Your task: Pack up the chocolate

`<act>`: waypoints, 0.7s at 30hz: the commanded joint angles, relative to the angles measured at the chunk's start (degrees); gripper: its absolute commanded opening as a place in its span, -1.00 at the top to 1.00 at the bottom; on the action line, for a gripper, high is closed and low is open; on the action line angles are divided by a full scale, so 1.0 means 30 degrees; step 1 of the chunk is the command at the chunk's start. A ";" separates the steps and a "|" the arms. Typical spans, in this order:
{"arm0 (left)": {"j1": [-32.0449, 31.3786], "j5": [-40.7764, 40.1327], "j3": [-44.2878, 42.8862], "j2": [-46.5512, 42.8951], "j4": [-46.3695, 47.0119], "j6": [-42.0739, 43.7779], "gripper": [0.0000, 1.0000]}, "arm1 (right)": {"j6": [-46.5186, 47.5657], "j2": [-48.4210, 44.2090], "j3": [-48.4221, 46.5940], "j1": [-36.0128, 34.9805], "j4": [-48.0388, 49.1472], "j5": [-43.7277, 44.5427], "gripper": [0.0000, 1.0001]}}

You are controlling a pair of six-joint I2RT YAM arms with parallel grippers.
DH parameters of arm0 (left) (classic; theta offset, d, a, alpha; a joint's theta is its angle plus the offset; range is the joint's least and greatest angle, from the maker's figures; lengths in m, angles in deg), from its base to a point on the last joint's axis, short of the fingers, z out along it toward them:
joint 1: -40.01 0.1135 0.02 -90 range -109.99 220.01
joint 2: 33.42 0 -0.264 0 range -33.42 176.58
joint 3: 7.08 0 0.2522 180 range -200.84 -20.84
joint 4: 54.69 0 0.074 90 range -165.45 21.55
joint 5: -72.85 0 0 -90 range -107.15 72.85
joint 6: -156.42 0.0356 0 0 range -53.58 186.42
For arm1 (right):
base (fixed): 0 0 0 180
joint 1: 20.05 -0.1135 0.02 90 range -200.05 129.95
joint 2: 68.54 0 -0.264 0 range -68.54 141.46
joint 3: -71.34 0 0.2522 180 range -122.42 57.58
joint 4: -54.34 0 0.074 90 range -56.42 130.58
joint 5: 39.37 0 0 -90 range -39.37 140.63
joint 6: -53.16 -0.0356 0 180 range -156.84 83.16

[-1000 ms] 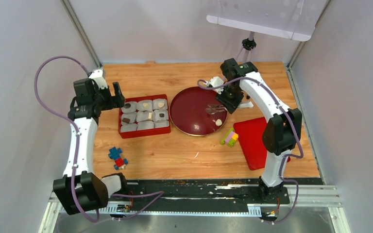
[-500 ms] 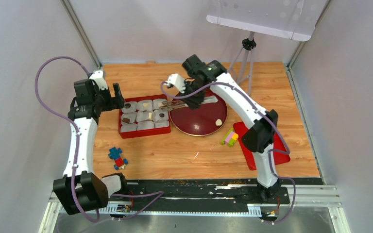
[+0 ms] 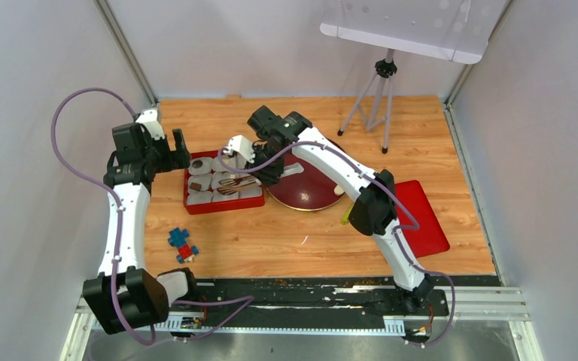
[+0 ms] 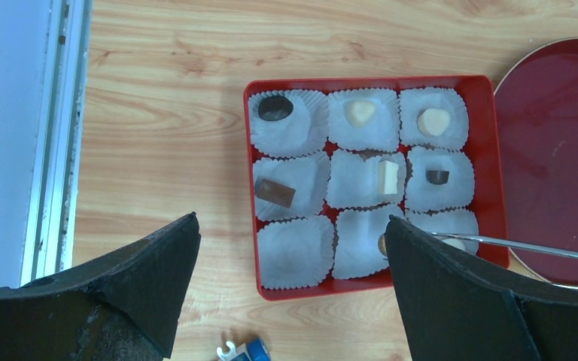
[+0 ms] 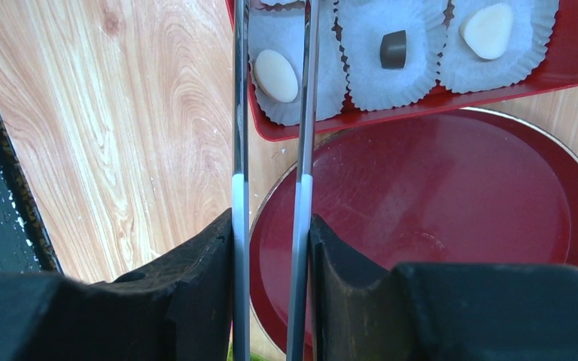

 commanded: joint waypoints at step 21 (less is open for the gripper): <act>0.0170 0.0202 0.0395 -0.0928 0.0187 0.0034 -1.00 | -0.0734 0.0664 0.0150 -0.0474 0.1827 0.0222 0.24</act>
